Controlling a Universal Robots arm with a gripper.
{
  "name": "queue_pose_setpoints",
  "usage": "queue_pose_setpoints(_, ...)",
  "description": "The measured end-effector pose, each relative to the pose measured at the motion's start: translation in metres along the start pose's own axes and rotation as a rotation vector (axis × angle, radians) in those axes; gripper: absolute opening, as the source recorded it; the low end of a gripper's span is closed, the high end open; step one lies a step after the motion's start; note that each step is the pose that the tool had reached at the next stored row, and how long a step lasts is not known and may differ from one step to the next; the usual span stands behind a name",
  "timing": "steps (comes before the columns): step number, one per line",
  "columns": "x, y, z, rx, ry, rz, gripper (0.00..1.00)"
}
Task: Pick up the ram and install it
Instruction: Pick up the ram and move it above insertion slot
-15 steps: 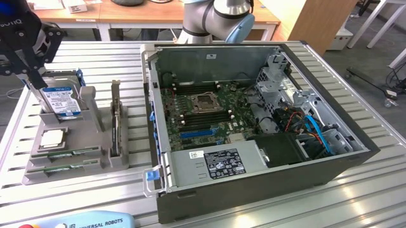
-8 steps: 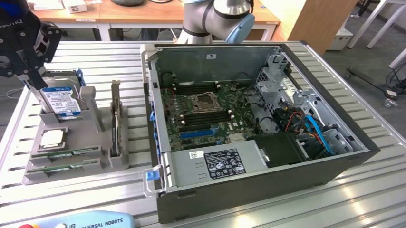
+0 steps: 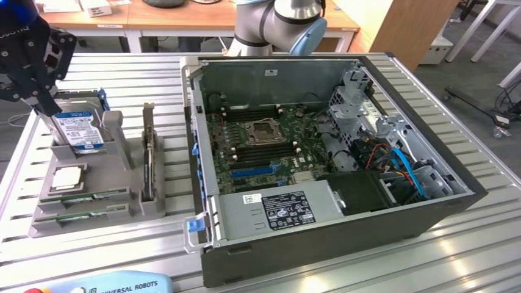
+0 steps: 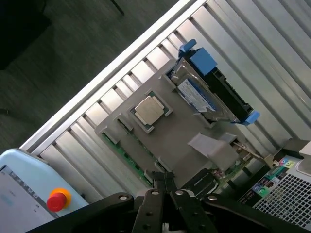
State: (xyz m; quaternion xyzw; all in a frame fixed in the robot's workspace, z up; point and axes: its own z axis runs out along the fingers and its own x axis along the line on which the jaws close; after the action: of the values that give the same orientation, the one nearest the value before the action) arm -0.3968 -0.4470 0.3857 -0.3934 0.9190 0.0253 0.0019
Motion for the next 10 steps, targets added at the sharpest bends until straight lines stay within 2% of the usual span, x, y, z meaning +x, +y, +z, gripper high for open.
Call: queue_pose_setpoints(10,0.0000,-0.0001,0.0025,-0.0042,0.0081,-0.181,0.10)
